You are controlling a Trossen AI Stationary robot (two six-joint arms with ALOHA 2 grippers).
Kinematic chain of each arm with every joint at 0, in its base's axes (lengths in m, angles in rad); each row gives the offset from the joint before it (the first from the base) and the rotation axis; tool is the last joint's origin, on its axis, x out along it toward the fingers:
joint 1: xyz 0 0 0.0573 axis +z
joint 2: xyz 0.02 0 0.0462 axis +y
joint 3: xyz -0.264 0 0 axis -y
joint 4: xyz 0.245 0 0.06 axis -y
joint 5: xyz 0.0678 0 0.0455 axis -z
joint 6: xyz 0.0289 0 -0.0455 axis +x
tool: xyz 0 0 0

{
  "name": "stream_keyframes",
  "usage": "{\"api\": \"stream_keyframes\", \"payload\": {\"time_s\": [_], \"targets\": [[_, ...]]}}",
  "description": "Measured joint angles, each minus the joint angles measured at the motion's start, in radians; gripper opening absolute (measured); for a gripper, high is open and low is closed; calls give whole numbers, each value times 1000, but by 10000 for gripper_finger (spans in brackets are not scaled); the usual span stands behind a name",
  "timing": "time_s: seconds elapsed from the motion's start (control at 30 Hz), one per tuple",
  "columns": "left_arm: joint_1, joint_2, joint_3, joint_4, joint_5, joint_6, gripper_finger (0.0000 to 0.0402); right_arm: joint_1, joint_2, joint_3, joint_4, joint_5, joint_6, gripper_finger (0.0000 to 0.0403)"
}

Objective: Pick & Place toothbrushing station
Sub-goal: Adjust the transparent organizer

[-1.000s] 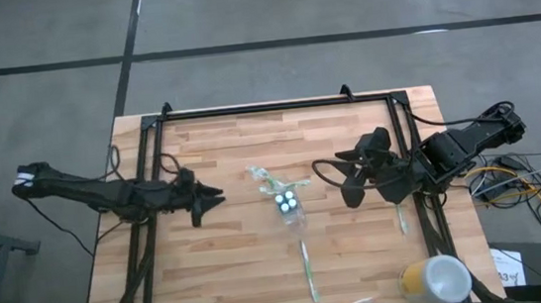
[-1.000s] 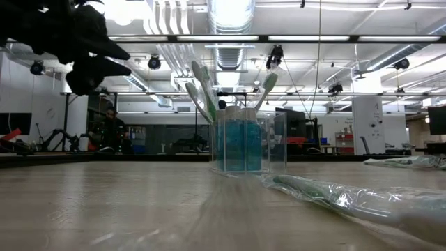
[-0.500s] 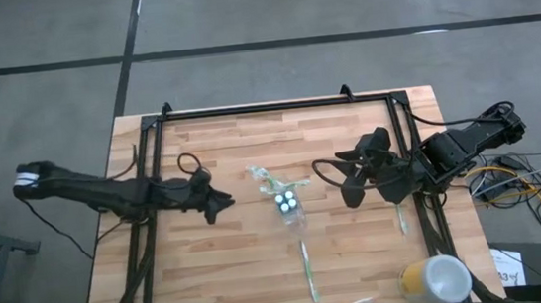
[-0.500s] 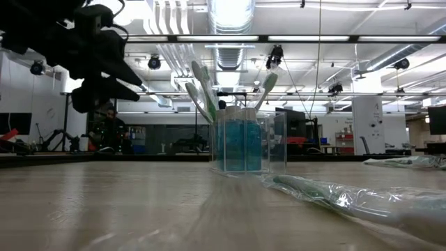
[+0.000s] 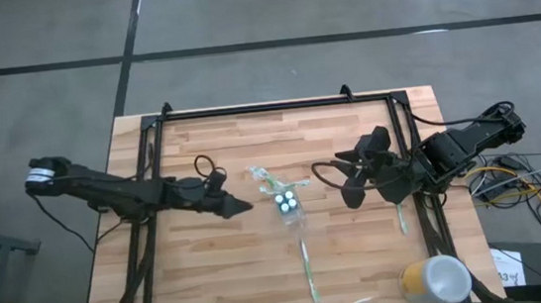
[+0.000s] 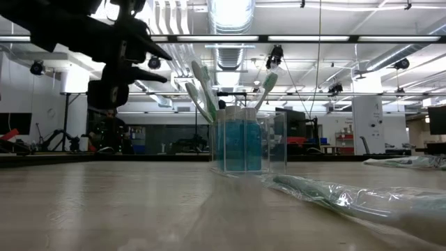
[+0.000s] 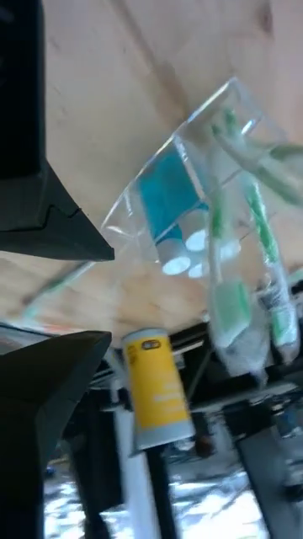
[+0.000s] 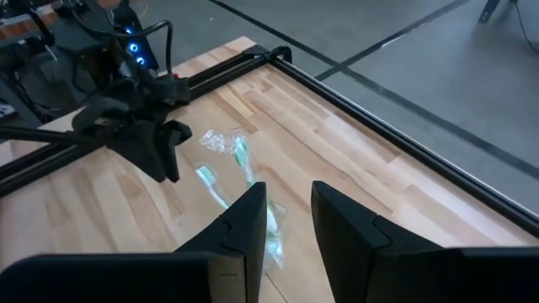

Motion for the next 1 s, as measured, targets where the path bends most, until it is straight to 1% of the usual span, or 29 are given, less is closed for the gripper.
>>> {"api": "stream_keyframes", "payload": {"time_s": [0.07,0.17,0.23,0.3,0.37,0.43,0.5,0.57,0.6,0.7,0.8,0.87,0.93,1.0], "targets": [[3,13,11,-4,-34,-27,149,0,0,0,0,0,-1,91],[15,30,20,-2,-113,39,149,0,0,0,0,0,-2,91],[18,43,20,-16,-202,105,149,0,0,0,0,0,-6,91],[28,51,20,-63,-286,142,149,0,0,0,0,0,-8,91],[51,60,20,-129,-316,147,149,0,0,0,0,0,-1,91],[73,69,19,-210,-316,158,149,0,0,0,0,-7,35,91],[85,74,19,-282,-274,190,149,0,0,0,0,-31,88,91],[89,82,16,-304,-177,244,149,0,0,0,-1,-79,102,91],[89,86,15,-291,-110,282,149,0,0,0,-1,-101,92,91],[84,102,15,-187,70,352,149,3,9,0,-1,-139,75,91],[74,134,15,-31,208,399,149,2,19,0,-1,-142,71,91],[62,164,15,72,256,445,149,-2,26,0,-1,-132,56,91],[48,203,15,141,263,471,149,-5,29,0,-2,-128,43,91],[39,249,15,168,263,459,149,-5,31,0,-2,-126,45,91]]}}
